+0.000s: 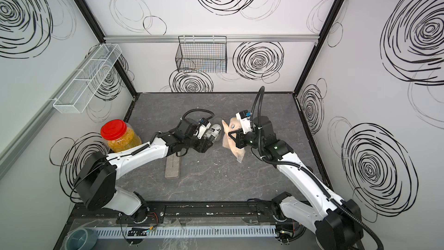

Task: Wipe the eyeglass case
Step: Pick up the eyeglass case from the center of the board, then wipe the dirt from the eyeglass case.

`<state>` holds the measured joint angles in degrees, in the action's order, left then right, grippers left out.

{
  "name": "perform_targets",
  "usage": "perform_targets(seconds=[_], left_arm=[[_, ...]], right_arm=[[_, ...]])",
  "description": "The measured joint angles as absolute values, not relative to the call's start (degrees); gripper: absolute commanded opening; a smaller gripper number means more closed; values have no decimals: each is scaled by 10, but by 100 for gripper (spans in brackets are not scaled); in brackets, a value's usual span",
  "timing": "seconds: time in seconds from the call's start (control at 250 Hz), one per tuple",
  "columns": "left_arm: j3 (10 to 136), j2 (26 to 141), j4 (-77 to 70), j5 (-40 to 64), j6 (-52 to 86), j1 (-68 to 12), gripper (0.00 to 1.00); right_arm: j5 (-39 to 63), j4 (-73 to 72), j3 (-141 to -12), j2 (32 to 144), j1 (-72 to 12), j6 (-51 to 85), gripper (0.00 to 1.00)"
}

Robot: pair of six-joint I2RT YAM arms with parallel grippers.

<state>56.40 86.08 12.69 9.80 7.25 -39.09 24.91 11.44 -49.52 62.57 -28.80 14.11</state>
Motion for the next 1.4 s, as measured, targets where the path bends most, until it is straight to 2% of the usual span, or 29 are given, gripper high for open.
perform_targets(seconds=[0.212, 0.404, 0.587, 0.819, 0.955, 1.163, 1.295, 1.398], left_arm=[[564, 833, 143, 103, 40, -456, 62], [548, 798, 158, 100, 38, -462, 63], [543, 780, 159, 92, 38, -467, 63], [542, 778, 151, 78, 39, -474, 62], [541, 780, 148, 74, 39, -477, 62], [539, 780, 142, 68, 41, -485, 62], [536, 780, 140, 61, 41, -491, 62], [533, 780, 137, 60, 43, -493, 62]], right_arm=[[265, 93, -551, 719, -308, 139, 4], [261, 93, -552, 761, -316, 157, 2], [262, 97, -552, 762, -323, 163, 2], [300, 77, -546, 761, -377, 171, 2], [284, 75, -536, 755, -361, 183, 1], [204, 105, -535, 750, -306, 195, 2], [215, 107, -535, 750, -318, 193, 2], [260, 93, -533, 749, -341, 190, 2]])
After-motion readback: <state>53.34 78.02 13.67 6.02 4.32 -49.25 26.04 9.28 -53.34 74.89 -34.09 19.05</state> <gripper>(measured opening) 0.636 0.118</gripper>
